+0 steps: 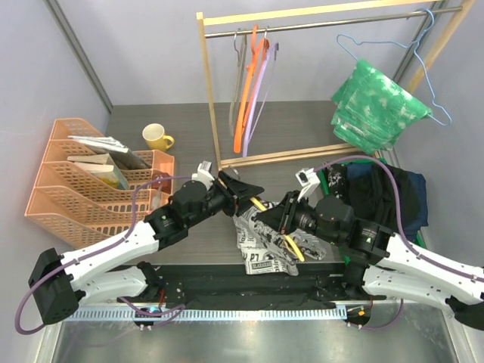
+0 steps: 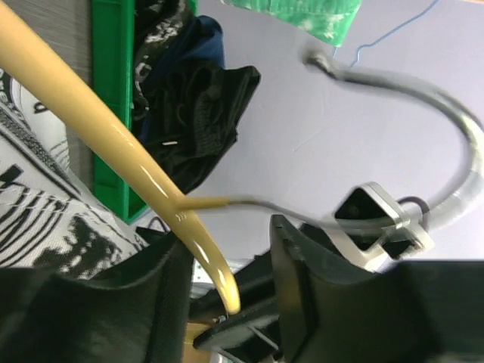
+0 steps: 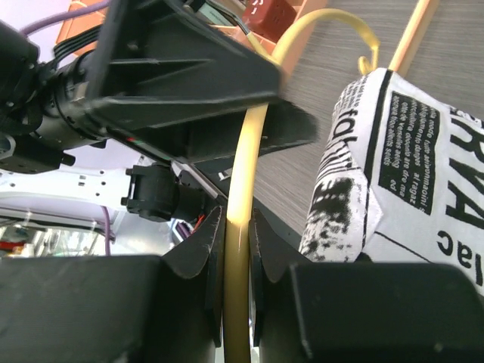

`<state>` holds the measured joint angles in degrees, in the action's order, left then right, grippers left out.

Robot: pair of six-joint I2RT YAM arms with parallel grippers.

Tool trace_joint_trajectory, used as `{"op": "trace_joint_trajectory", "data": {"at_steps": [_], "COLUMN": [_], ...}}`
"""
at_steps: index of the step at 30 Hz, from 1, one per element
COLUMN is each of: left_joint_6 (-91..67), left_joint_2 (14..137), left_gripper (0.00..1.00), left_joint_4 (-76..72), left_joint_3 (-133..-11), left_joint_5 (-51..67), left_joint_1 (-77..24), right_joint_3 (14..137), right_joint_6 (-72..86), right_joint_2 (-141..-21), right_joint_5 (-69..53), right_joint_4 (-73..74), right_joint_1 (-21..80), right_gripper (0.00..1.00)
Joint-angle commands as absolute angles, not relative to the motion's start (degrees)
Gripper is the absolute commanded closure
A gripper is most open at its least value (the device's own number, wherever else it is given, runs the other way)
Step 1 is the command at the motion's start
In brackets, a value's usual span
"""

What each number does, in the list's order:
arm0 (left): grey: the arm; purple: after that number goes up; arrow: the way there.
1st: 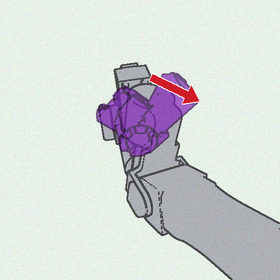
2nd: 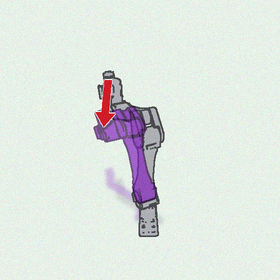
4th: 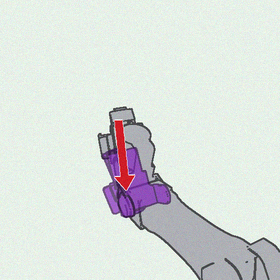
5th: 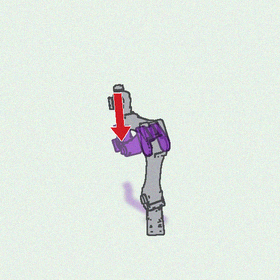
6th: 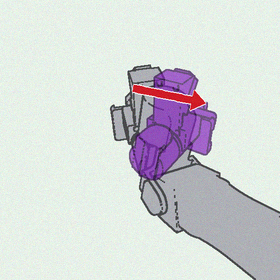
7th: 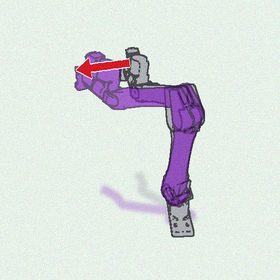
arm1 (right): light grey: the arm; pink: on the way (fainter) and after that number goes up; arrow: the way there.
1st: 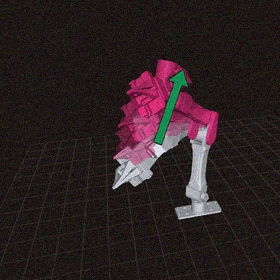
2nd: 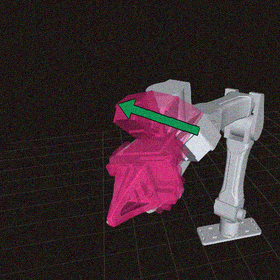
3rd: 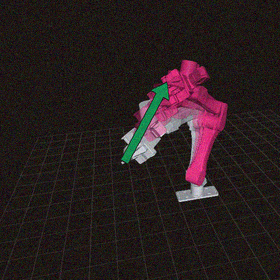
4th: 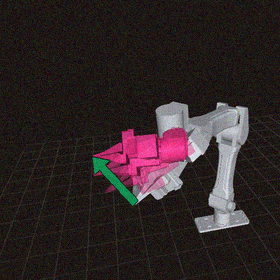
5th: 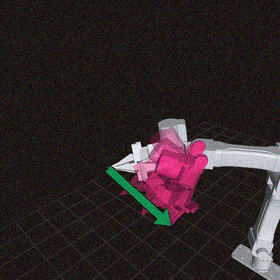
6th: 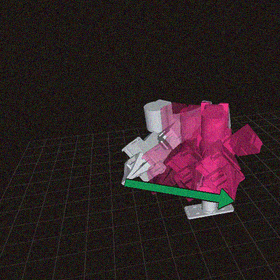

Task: Remove the trousers from the hanger
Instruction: Pass the hanger from the right arm to the left, then remove the trousers from the hanger

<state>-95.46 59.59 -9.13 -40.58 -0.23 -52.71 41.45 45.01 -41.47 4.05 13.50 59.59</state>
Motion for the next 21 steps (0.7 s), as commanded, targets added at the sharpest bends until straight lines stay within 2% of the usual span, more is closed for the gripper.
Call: {"op": "trace_joint_trajectory", "data": {"at_steps": [1,2,3,5,6,7,10,11,15,16,19,21], "left_joint_6": [-93.9,-93.5,-93.3,-92.1,-91.8,-91.2,-90.0,-89.6,-89.8,-90.0,-89.8,-90.0], "left_joint_2": [56.3,55.8,55.1,52.7,51.7,49.8,46.9,45.0,40.2,39.3,36.4,34.9], "left_gripper": [0.63,0.67,0.76,0.87,0.98,1.00,1.00,1.00,1.00,1.00,1.00,1.00], "left_joint_4": [-11.0,-10.6,-10.3,-10.0,-9.9,-9.1,-7.5,-6.9,-1.8,-1.1,1.2,4.0], "left_joint_3": [-41.0,-40.9,-40.2,-39.5,-38.4,-38.1,-36.8,-36.6,-36.2,-36.4,-37.2,-37.9], "left_joint_5": [-2.5,-2.5,-2.6,-2.8,-3.0,-3.0,-2.2,-1.8,-0.4,-0.4,2.5,3.8], "left_joint_1": [-52.5,-52.5,-52.4,-52.4,-52.5,-52.4,-52.0,-51.8,-50.8,-50.7,-49.5,-49.0], "right_joint_3": [43.9,44.6,44.9,47.1,48.0,48.9,50.9,51.1,50.1,49.4,48.0,46.8], "right_joint_6": [41.9,41.5,40.9,39.1,38.5,38.0,36.2,35.9,31.9,31.0,27.7,25.4], "right_joint_2": [-44.0,-45.6,-46.3,-49.3,-50.3,-51.2,-52.9,-52.9,-49.3,-48.2,-43.8,-41.8], "right_joint_5": [11.6,13.7,14.5,16.2,16.6,17.2,19.5,19.6,20.8,21.4,23.4,23.6], "right_joint_4": [3.5,3.3,3.3,4.6,5.5,6.6,10.5,12.3,15.7,16.3,19.3,19.4], "right_joint_1": [67.5,70.4,71.6,73.8,75.7,76.5,78.6,78.7,78.7,78.8,78.7,78.8], "right_gripper": [0.99,0.99,0.99,0.99,0.99,0.99,0.85,0.77,0.55,0.45,0.31,0.26]}}
